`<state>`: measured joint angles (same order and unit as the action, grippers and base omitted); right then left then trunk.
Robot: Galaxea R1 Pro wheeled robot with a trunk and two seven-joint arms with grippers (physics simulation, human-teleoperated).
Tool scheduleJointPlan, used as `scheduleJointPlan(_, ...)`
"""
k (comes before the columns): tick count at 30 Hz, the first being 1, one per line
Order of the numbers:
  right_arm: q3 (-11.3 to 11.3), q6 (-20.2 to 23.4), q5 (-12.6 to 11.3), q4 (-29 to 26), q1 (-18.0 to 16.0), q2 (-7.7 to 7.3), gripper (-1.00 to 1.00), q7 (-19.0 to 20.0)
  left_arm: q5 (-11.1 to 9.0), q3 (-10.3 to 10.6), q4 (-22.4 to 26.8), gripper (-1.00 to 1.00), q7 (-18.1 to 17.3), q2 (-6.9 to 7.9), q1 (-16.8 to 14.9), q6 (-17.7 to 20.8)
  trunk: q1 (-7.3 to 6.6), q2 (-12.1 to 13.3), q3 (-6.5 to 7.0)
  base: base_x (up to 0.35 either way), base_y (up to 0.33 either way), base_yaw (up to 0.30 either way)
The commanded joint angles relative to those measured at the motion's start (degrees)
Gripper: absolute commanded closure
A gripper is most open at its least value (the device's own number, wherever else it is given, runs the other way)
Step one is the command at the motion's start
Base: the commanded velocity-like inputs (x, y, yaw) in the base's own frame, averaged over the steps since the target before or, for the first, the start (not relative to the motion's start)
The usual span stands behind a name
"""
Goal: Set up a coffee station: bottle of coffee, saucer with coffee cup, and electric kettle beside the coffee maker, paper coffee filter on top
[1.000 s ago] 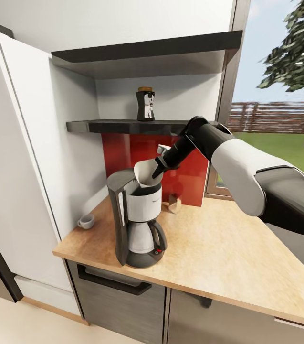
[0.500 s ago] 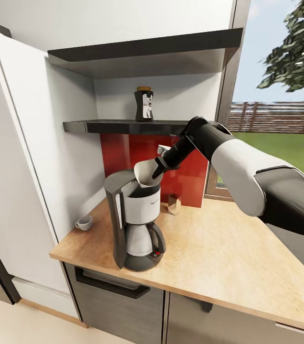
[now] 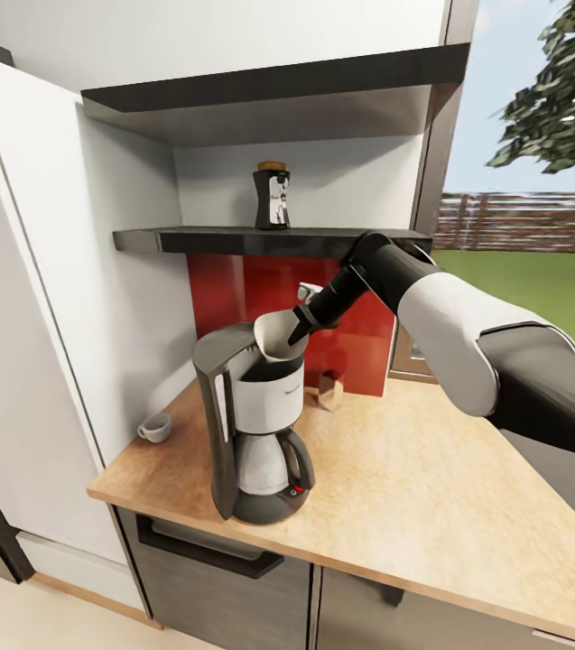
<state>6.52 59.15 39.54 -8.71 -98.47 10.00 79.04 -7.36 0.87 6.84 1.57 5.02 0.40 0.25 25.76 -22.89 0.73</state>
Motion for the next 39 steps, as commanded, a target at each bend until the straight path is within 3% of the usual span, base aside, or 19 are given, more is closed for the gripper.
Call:
scheduleJointPlan(1, 0.2, 0.8, 0.2, -0.1, 0.0, 0.0, 1.0, 0.5, -0.6, 0.1, 0.1, -1.0, 0.1, 0.0, 0.0, 0.0, 0.02, 0.0, -0.01, 0.03, 0.0, 0.0)
scheduleJointPlan(39, 0.3, 0.8, 0.1, -0.1, 1.3, 0.0, 1.0, 0.6, -0.6, 0.1, 0.1, -1.0, 0.1, 0.08, 0.0, 0.0, 0.02, 0.0, -0.01, 0.001, 0.0, 0.0)
